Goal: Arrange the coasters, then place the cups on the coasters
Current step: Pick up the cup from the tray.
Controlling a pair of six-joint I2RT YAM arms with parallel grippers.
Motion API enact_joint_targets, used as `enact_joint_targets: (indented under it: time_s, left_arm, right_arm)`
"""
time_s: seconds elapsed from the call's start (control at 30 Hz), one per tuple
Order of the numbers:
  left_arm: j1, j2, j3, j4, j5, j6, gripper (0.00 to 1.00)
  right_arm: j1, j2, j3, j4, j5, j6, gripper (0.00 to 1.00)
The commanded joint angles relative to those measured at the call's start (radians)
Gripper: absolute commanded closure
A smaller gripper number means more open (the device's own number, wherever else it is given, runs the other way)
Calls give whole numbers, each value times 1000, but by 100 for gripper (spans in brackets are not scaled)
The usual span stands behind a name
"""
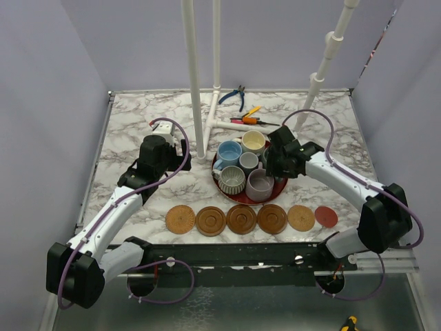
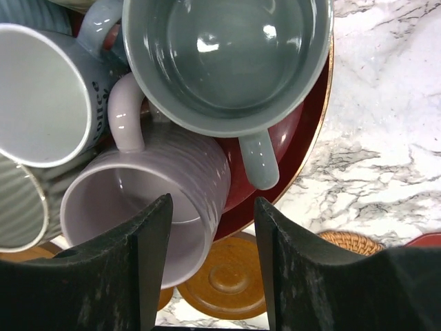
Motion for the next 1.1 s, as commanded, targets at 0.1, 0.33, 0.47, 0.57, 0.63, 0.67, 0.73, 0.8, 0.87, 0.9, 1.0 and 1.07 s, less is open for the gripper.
enact_joint_targets:
  time_s: [0.1,0.33,0.47,0.57,0.63,0.67,0.73,0.8,0.87,0.9,1.0,1.07]
  left_arm:
    - [-3,-3,-5,-3,-24,4,1]
    - [-3,-7,-5,-7,-24,7,1]
    - [-3,-9,-5,-10,-29,7,1]
    - [-3,-4,-5,-9,-26,6,1]
    - [-3,1,-4,-10,-23,6,1]
    - [-3,2,-2,-11,-23,7,1]
    - [-3,3,-2,-10,-23,7,1]
    - [-3,3,-2,-11,-18,8,1]
    - [-3,3,-2,-11,-18,8,1]
    - [-3,3,-2,-11,-18,9,1]
    - [-3,3,-2,-10,-14,10,1]
    - [-3,3,-2,-11,-11,11,1]
  right_arm:
    - [2,70,29,29,-12,-41,47]
    - [2,113,53,49,-46,-58,54]
    - [2,123,54,57,-58,-70,57]
    - [3,138,53,56,-64,-73,60]
    - [5,145,50,63,-84,-79,62]
    - [7,147,49,67,-91,-83,63]
    - [16,143,44,68,-88,-90,64]
    - [21,138,40,67,-79,-94,66]
    - [24,136,37,61,-69,-103,69]
    - [24,135,37,55,-60,-107,71]
    - [28,132,37,41,-35,-121,77]
    - [29,126,37,37,-23,-131,82]
